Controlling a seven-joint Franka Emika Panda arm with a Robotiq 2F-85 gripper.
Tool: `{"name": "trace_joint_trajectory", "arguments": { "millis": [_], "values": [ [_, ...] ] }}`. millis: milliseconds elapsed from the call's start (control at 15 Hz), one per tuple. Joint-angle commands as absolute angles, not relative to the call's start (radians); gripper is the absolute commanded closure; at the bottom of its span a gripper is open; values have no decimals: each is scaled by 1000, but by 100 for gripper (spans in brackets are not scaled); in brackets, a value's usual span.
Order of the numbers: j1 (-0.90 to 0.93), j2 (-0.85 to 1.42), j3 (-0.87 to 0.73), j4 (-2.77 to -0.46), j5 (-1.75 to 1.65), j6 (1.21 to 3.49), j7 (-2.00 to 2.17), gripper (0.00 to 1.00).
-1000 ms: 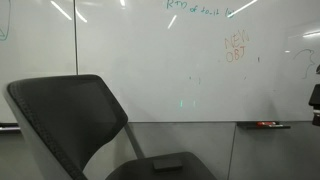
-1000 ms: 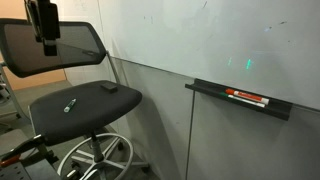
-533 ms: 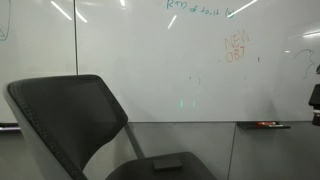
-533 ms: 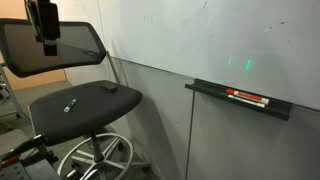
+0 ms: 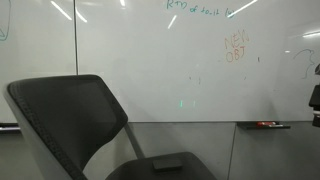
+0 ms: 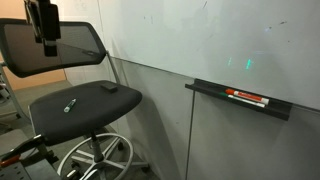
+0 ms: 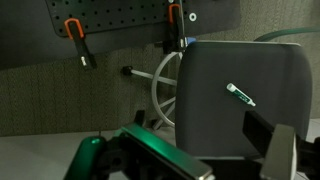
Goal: Use the eraser from the seat to wipe the whiteboard.
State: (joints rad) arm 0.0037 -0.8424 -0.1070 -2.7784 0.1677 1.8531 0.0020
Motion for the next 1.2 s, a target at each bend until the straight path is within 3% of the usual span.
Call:
{"name": "trace_joint_trajectory", "arguments": {
  "millis": [0, 600, 1133],
  "values": [
    [34, -778, -76, -2751, 157, 1846, -85, 0],
    [215, -394, 117, -2587, 121, 1941, -190, 0],
    [262, -69, 234, -2333, -89, 2035, -246, 0]
  ]
}}
